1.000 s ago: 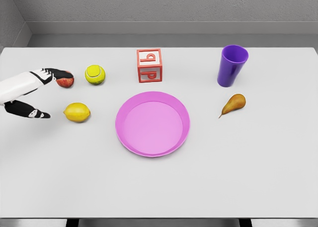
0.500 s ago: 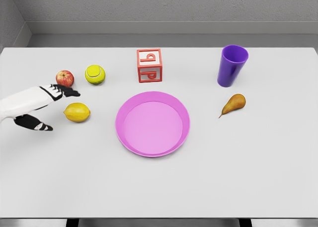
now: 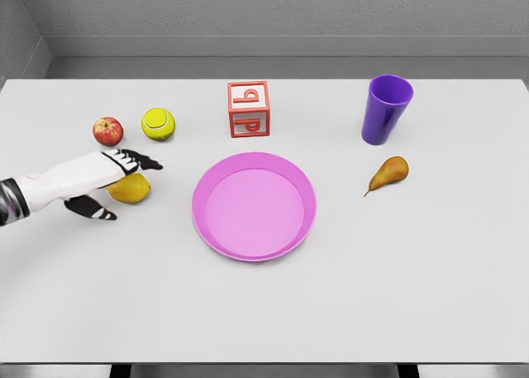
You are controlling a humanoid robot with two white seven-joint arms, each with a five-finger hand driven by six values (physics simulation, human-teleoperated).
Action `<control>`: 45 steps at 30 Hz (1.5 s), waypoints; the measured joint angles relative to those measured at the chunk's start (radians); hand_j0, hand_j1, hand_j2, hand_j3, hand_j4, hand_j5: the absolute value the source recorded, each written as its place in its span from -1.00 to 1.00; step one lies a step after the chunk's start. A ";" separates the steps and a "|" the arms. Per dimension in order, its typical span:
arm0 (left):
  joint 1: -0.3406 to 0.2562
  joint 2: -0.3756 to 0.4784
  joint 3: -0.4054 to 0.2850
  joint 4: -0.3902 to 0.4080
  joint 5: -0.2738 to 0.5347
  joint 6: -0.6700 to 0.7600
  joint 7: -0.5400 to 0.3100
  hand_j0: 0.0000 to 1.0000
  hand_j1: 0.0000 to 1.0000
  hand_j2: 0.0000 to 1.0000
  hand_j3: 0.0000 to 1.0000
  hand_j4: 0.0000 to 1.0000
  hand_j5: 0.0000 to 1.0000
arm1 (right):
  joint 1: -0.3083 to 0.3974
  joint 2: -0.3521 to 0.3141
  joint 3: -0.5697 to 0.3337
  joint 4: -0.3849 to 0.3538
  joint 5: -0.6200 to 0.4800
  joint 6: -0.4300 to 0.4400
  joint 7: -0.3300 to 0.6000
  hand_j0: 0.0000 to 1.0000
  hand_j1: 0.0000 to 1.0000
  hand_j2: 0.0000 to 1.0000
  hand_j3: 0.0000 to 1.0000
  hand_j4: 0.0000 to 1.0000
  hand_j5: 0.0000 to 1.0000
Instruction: Put the lemon on the plate with left arm
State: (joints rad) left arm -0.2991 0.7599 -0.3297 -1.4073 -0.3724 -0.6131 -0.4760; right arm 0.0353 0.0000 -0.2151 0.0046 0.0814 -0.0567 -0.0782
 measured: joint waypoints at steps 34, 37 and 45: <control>-0.057 -0.001 -0.078 0.023 -0.076 0.008 0.004 0.65 0.65 0.65 0.65 0.65 0.65 | 0.000 0.000 0.000 0.000 0.000 0.000 0.000 1.00 1.00 1.00 1.00 1.00 1.00; -0.060 0.001 -0.076 0.026 -0.077 0.010 0.005 0.63 0.63 0.63 0.63 0.63 0.63 | 0.000 0.000 0.000 0.000 0.000 0.000 0.000 1.00 1.00 1.00 1.00 1.00 1.00; -0.058 0.003 -0.076 0.030 -0.078 0.008 0.004 0.29 0.29 0.29 0.29 0.29 0.29 | 0.000 0.000 0.000 0.000 0.000 0.000 0.000 1.00 1.00 1.00 1.00 1.00 1.00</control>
State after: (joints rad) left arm -0.3574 0.7632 -0.4057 -1.3774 -0.4507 -0.6051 -0.4719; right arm 0.0353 0.0000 -0.2152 0.0046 0.0814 -0.0567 -0.0783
